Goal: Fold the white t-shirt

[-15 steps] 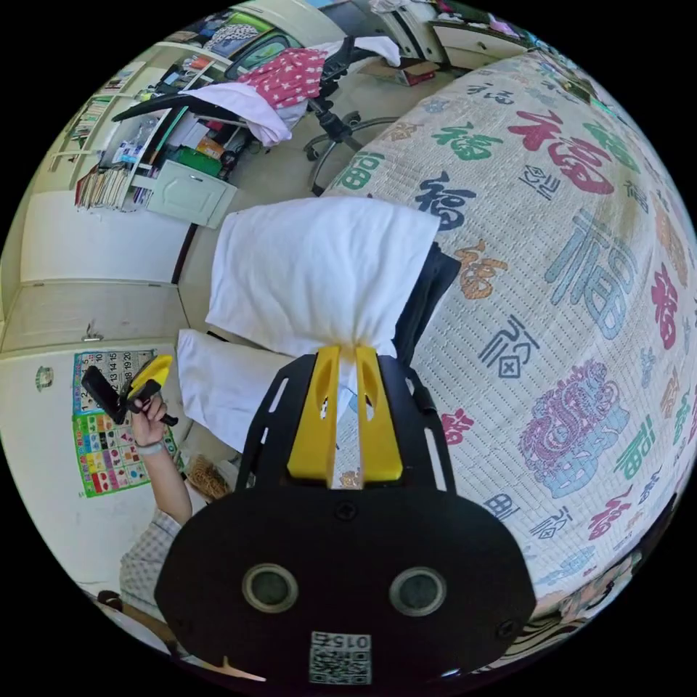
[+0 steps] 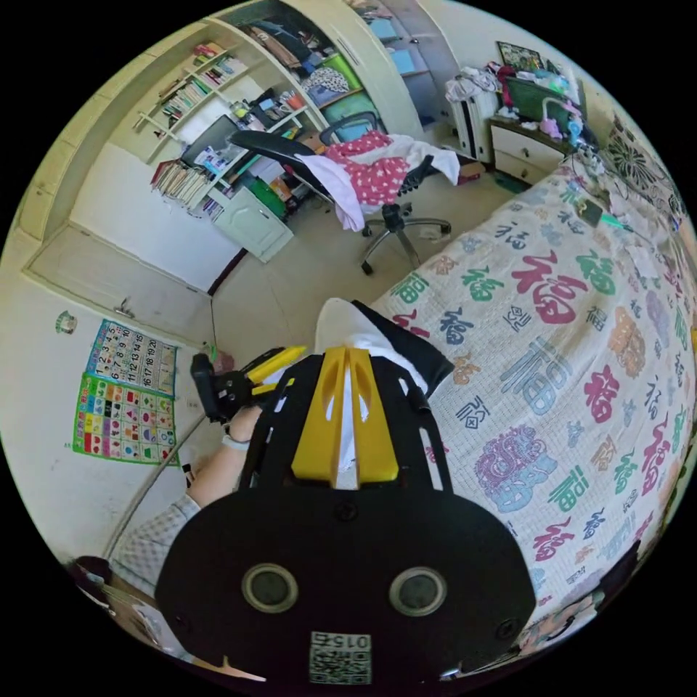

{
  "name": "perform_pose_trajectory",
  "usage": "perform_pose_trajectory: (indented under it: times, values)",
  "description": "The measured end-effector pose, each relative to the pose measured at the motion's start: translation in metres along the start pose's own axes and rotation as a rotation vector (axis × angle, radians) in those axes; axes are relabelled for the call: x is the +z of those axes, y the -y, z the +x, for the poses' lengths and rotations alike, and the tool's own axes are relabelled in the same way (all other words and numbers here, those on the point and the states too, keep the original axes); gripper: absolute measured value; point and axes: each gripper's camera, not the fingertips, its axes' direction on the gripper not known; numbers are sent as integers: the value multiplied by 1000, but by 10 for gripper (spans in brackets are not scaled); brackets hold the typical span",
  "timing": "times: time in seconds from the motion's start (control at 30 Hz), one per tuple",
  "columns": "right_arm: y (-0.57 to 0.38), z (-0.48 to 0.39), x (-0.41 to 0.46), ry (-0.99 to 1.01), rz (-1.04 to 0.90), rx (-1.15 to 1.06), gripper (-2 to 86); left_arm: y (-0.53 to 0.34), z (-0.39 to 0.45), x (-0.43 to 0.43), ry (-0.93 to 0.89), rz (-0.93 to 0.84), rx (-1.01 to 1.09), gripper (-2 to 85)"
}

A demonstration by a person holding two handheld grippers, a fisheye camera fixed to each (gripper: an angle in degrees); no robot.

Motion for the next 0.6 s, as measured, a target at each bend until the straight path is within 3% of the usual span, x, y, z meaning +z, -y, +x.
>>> perform_pose_trajectory:
  times: [0.23, 0.6]
  values:
    - [-85, -68, -142, -28, 118, -105, -10, -20, 153, -30, 48, 146, 216, 17]
    - [-358, -110, -396, -88, 540, -127, -10, -83, 383, -127, -200, 394, 586, 21]
